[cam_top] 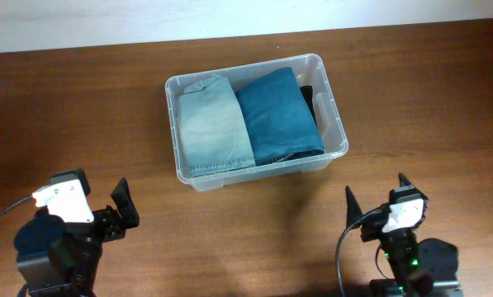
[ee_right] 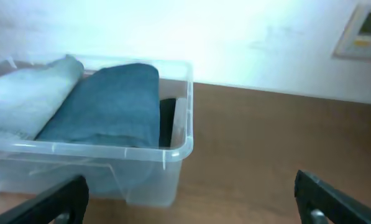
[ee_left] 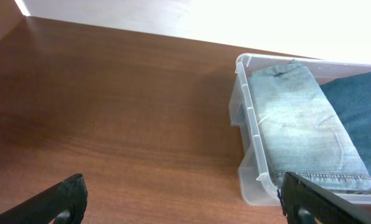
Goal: Pack container
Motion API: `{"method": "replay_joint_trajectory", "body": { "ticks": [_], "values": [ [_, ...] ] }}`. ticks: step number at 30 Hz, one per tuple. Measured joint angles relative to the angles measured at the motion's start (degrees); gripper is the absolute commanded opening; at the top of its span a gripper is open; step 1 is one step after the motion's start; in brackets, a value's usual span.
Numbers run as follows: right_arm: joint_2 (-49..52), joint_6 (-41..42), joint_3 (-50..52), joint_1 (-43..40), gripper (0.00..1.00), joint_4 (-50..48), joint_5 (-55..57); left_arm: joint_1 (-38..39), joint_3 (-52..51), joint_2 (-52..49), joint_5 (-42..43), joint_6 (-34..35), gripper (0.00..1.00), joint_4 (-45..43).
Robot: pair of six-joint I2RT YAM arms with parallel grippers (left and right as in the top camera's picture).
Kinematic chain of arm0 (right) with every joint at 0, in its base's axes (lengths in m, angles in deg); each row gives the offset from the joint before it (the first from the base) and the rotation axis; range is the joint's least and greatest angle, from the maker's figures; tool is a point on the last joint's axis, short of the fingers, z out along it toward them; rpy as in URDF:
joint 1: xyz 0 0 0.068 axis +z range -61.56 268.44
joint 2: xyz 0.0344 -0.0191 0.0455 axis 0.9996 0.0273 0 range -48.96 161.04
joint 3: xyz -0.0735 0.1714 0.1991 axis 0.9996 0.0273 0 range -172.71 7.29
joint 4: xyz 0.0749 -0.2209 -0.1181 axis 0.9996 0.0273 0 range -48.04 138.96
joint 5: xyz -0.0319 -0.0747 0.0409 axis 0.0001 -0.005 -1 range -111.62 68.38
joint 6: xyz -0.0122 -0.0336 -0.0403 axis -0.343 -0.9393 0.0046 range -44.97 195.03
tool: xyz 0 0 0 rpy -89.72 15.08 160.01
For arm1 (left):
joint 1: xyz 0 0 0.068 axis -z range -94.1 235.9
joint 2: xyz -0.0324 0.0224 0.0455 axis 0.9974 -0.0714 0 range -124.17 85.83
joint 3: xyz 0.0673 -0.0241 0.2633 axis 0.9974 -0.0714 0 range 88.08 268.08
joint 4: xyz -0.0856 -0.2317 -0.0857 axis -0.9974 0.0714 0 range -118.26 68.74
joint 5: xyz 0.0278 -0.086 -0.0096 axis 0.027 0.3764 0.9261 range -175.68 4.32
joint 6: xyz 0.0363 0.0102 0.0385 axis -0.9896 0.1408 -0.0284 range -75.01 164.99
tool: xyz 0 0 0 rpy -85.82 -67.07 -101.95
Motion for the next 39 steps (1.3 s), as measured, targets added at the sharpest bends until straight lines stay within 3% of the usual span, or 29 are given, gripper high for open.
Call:
{"method": "replay_joint_trajectory", "body": {
  "ticks": [10,39],
  "values": [
    [-0.37,-1.73,12.81,0.13,0.98,-21.05,3.39,0.00,0.00,-0.02,0.02,0.00,0.99,0.00],
    [-0.31,-1.86,16.22,0.13,0.98,-20.70,5.68,0.00,-0.02,-0.02,0.00,0.00,0.99,0.02]
  ]
}}
